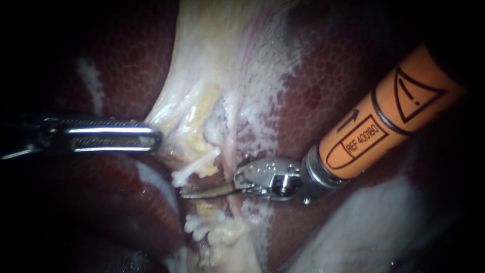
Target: Go back from the cut left tube
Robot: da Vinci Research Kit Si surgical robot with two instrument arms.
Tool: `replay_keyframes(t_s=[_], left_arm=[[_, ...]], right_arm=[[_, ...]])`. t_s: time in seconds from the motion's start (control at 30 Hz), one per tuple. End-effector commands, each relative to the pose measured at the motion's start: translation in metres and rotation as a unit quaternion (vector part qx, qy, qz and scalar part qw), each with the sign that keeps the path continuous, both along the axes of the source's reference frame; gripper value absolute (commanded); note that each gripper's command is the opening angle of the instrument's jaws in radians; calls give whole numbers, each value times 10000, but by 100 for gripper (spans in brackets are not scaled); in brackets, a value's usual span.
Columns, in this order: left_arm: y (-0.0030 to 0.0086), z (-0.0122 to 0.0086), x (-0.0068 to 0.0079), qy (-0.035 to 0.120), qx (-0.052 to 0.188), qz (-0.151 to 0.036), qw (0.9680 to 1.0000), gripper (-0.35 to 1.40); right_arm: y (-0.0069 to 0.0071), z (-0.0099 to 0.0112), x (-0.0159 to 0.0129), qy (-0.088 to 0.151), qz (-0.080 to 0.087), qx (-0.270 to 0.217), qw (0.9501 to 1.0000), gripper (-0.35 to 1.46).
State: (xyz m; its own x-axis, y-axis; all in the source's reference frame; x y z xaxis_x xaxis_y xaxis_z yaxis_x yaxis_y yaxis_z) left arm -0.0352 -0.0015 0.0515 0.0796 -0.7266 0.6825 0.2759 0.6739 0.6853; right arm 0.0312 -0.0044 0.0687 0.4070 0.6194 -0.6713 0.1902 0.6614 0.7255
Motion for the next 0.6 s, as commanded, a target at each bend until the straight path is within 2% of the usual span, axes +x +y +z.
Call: replay_keyframes(t_s=[0.03,0.5,0.53,0.6], left_arm=[[0,0,0,-1,0,1,10000,-35],[0,1,0,-1,0,1,10000,-35],[0,1,0,-1,0,1,10000,-35],[0,1,0,-1,0,1,10000,-35]], right_arm=[[0,0,0,2,-1,-2,10000,-35],[2,-5,-4,49,-17,19,10000,-35],[3,-4,-4,37,-12,45,10000,-10],[2,-4,-5,51,-20,19,10000,10]])
